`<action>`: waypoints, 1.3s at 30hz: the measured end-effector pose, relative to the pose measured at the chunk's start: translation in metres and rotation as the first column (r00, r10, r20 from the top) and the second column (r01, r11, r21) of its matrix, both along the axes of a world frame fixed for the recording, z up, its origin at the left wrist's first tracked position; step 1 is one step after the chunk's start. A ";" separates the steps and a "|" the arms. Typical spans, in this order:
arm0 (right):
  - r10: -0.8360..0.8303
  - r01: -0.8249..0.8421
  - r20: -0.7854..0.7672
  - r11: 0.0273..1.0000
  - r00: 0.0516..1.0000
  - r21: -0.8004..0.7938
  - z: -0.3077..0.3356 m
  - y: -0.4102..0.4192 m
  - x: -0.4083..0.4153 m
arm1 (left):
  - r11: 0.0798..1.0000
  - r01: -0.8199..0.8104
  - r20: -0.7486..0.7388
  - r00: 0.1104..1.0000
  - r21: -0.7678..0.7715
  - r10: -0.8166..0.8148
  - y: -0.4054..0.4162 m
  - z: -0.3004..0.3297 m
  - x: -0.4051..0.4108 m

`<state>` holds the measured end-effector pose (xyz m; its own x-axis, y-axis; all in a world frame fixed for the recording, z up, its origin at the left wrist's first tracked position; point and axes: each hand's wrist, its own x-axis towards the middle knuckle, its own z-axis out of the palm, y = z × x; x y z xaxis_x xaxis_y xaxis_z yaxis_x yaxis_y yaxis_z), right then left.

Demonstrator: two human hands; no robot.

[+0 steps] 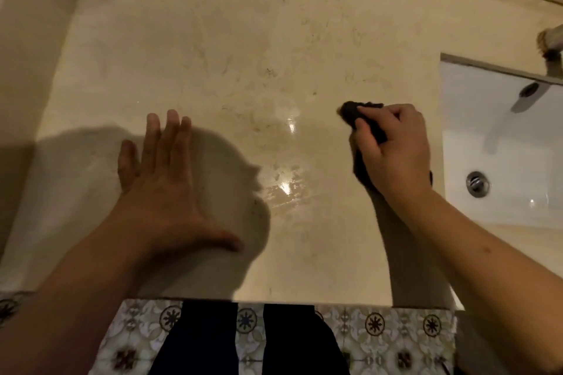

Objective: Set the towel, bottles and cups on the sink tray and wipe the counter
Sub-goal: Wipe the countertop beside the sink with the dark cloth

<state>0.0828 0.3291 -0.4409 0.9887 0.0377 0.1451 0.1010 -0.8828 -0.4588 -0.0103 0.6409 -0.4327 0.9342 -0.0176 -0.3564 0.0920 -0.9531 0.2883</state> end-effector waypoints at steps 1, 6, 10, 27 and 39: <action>-0.089 0.089 -0.021 0.996 0.996 -0.022 0.002 -0.024 0.006 | 1.000 0.017 -0.003 1.000 0.013 -0.017 0.000 0.003 0.001; -0.412 0.416 -0.062 0.907 0.909 0.067 0.017 -0.058 0.010 | 0.994 0.103 -0.021 0.994 -0.036 -0.104 -0.015 0.018 -0.003; -0.456 0.458 -0.077 0.847 0.887 0.271 0.038 0.004 -0.011 | 0.995 0.077 -0.049 0.996 -0.056 -0.080 -0.046 0.017 -0.024; 0.311 -0.299 -0.109 0.947 0.944 0.115 0.006 0.079 -0.114 | 0.996 0.068 0.006 0.998 0.057 -0.069 -0.059 0.005 -0.032; -0.088 0.098 -0.111 0.991 0.990 0.095 0.024 -0.178 -0.045 | 0.970 -0.127 -0.099 0.984 0.209 0.150 -0.116 0.014 -0.048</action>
